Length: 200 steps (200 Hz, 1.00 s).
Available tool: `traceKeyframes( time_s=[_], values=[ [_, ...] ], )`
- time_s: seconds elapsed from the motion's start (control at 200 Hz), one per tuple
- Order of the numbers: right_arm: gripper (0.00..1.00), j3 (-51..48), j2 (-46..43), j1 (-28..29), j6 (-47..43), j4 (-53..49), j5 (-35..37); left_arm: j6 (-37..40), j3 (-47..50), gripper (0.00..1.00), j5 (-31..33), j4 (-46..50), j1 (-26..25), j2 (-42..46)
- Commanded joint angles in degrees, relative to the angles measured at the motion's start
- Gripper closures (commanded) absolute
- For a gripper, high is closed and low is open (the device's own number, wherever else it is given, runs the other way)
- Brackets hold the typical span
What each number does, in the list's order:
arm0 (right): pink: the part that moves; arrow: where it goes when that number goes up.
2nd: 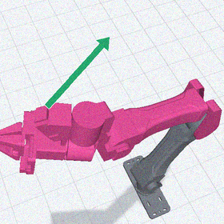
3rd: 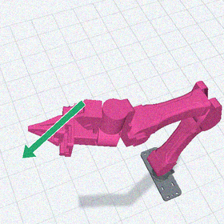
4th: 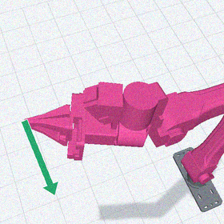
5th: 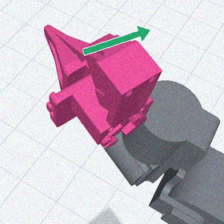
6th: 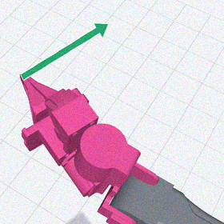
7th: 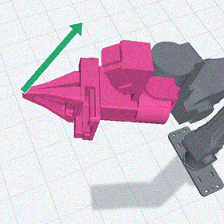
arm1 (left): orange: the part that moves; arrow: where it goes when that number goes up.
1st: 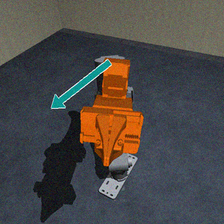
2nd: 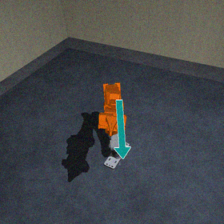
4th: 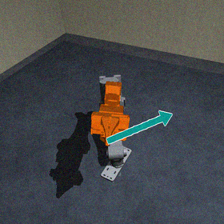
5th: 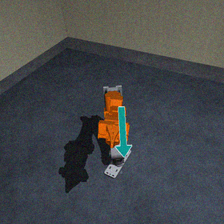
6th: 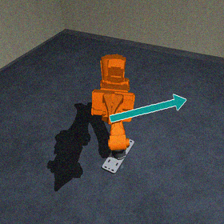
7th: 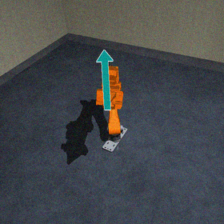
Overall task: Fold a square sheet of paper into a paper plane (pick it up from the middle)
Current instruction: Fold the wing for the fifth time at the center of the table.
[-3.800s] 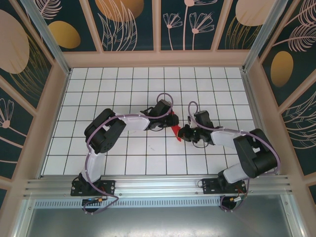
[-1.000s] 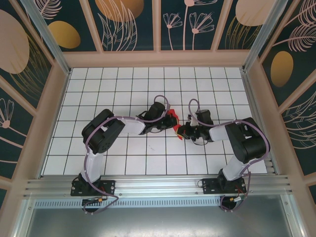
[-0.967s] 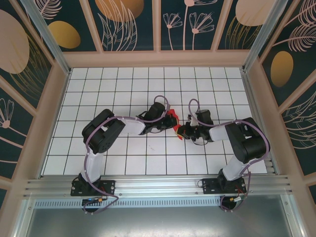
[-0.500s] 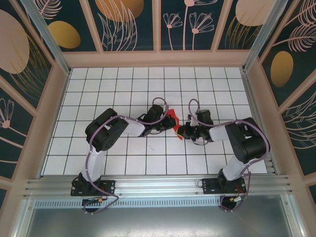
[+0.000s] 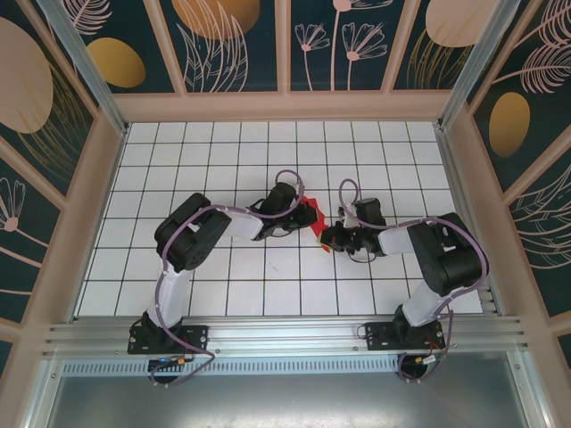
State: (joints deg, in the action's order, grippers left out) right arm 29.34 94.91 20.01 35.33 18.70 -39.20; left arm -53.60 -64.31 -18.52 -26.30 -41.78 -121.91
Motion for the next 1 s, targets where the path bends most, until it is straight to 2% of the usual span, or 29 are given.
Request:
traceKeyframes(
  time_s=[0.0,0.741,0.996],
  values=[
    [1.00,-3.70,1.56,-0.69,-2.29,-10.51,2.92,2.89,-0.81,0.90,5.02,3.11,2.78,-1.93],
    [1.00,-3.14,1.28,-0.76,-0.98,-8.67,1.28,7.29,-3.65,0.86,3.65,3.95,6.98,-3.27],
    [1.00,0.67,-1.18,0.04,-0.83,-10.57,0.70,12.86,-9.03,0.83,5.10,11.70,8.62,-1.35]
  ],
)
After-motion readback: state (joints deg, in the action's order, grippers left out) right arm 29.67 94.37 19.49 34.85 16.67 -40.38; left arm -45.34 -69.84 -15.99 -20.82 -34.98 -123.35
